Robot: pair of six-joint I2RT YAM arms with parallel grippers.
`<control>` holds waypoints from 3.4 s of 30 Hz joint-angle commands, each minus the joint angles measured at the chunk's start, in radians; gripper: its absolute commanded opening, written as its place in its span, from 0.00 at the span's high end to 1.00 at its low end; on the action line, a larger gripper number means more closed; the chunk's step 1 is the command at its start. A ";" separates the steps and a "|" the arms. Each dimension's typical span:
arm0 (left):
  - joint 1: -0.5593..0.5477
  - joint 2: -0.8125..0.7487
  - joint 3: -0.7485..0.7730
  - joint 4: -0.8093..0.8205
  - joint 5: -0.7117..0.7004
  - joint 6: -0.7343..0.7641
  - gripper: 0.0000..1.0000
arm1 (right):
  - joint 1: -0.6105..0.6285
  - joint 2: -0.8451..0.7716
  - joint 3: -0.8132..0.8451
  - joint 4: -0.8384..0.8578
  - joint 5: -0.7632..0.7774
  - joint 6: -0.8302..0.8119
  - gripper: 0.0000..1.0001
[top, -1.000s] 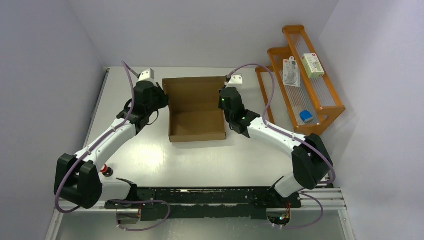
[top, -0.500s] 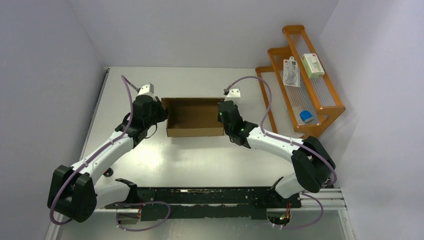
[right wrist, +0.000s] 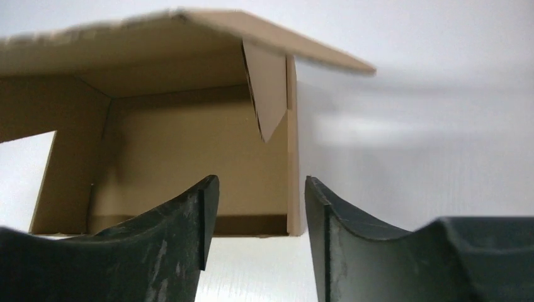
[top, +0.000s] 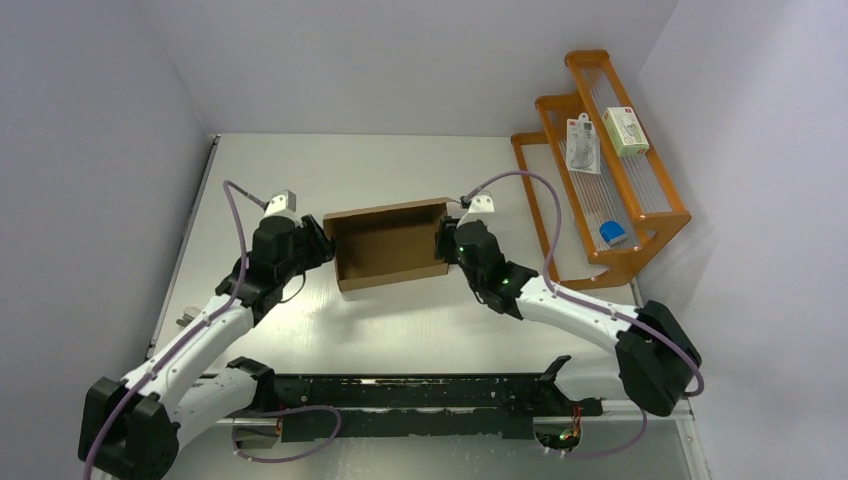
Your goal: Fold the paper box
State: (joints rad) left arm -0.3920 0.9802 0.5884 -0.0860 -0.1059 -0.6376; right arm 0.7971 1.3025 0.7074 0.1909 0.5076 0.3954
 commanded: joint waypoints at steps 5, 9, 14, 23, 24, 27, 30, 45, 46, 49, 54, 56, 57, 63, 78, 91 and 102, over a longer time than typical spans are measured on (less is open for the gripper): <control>-0.008 -0.218 -0.049 -0.221 -0.035 -0.074 0.33 | 0.007 -0.192 -0.075 -0.147 -0.119 0.007 0.30; -0.008 -0.345 -0.044 -0.338 -0.050 -0.096 0.27 | 0.007 -0.305 -0.086 -0.264 -0.134 -0.011 0.27; -0.008 -0.471 0.030 -0.472 -0.064 -0.075 0.24 | 0.006 -0.378 0.008 -0.384 -0.121 -0.072 0.25; -0.008 -0.452 0.292 -0.518 -0.080 0.023 0.19 | 0.004 -0.288 0.312 -0.506 -0.102 -0.205 0.25; -0.008 -0.439 0.313 -0.514 -0.070 0.034 0.19 | 0.003 -0.274 0.337 -0.513 -0.114 -0.216 0.25; -0.008 -0.388 0.350 -0.470 -0.043 0.066 0.19 | 0.001 -0.231 0.386 -0.502 -0.119 -0.261 0.25; -0.008 -0.303 0.380 -0.414 -0.009 0.085 0.21 | -0.013 -0.167 0.434 -0.477 -0.111 -0.295 0.25; -0.008 -0.032 0.335 -0.339 0.126 0.119 0.31 | -0.106 0.145 0.615 -0.498 -0.267 -0.313 0.30; -0.008 -0.034 0.319 -0.337 0.131 0.116 0.31 | -0.107 0.145 0.606 -0.508 -0.271 -0.308 0.30; -0.008 -0.032 0.269 -0.338 0.152 0.098 0.31 | -0.106 0.132 0.556 -0.527 -0.293 -0.293 0.31; -0.008 -0.028 0.186 -0.318 0.170 0.072 0.33 | -0.106 0.084 0.453 -0.530 -0.312 -0.258 0.33; -0.008 -0.026 0.159 -0.310 0.172 0.063 0.34 | -0.106 0.069 0.398 -0.520 -0.314 -0.247 0.34; -0.008 -0.024 0.146 -0.304 0.172 0.059 0.34 | -0.106 0.063 0.380 -0.516 -0.310 -0.243 0.34; -0.008 -0.032 0.065 -0.272 0.137 0.023 0.32 | -0.110 0.056 0.322 -0.495 -0.302 -0.222 0.34; -0.008 0.008 -0.043 -0.160 0.159 -0.031 0.33 | -0.206 0.131 0.305 -0.346 -0.484 -0.157 0.36; -0.008 0.098 -0.080 -0.076 0.168 0.008 0.38 | -0.213 0.139 0.088 -0.221 -0.502 -0.140 0.47; -0.008 0.286 -0.031 0.078 0.214 0.040 0.51 | -0.263 0.100 -0.106 -0.071 -0.541 -0.073 0.56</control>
State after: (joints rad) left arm -0.3954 1.1931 0.5217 -0.0753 0.0826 -0.6350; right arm 0.5594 1.4067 0.6689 0.0834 -0.0196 0.2916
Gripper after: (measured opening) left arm 0.508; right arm 0.461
